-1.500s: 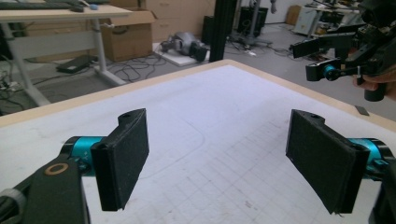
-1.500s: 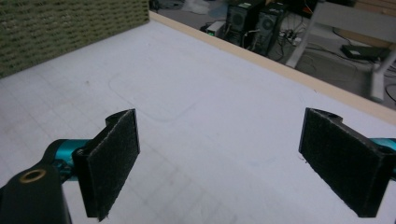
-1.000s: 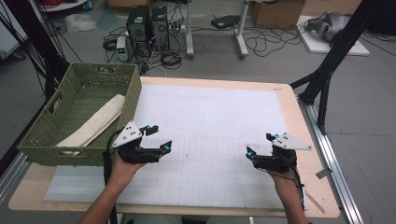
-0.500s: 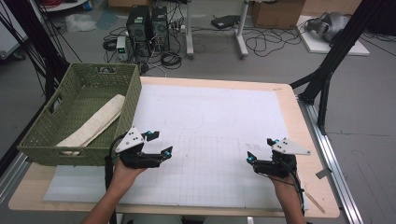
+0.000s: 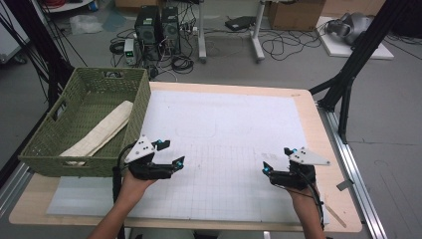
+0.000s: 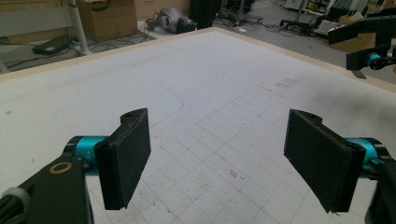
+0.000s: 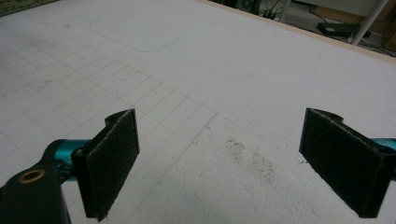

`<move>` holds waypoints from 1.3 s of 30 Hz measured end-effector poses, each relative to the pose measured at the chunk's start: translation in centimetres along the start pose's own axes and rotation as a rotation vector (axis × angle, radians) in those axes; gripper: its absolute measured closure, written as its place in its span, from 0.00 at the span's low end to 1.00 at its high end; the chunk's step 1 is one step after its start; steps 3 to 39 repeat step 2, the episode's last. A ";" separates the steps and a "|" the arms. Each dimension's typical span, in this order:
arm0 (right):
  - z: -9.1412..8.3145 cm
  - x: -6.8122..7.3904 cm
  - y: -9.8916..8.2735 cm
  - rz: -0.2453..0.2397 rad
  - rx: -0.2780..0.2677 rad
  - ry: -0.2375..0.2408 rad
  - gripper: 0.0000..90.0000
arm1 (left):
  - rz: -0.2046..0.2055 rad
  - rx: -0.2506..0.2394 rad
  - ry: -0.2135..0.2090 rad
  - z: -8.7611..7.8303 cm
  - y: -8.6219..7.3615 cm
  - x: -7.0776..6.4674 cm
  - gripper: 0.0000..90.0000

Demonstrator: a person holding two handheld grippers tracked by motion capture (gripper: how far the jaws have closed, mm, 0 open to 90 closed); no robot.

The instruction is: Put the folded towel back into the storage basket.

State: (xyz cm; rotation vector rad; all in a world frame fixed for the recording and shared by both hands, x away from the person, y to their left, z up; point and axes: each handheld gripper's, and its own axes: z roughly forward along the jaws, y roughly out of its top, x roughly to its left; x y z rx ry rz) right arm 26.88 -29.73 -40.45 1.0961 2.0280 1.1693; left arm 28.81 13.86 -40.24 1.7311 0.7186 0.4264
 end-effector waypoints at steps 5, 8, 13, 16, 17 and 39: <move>0.0 -0.1 0.0 0.000 -0.004 -0.003 0.13 | 0.003 0.004 0.001 0.1 0.0 0.1 0.26; 0.0 -0.1 0.0 0.000 -0.004 -0.003 0.13 | 0.003 0.004 0.001 0.1 0.0 0.1 0.26; 0.0 -0.1 0.0 0.000 -0.004 -0.003 0.13 | 0.003 0.004 0.001 0.1 0.0 0.1 0.26; 0.0 -0.1 0.0 0.000 -0.004 -0.003 0.13 | 0.003 0.004 0.001 0.1 0.0 0.1 0.26; 0.0 -0.1 0.0 0.000 -0.004 -0.003 0.13 | 0.003 0.004 0.001 0.1 0.0 0.1 0.26; 0.0 -0.1 0.0 0.000 -0.004 -0.003 0.13 | 0.003 0.004 0.001 0.1 0.0 0.1 0.26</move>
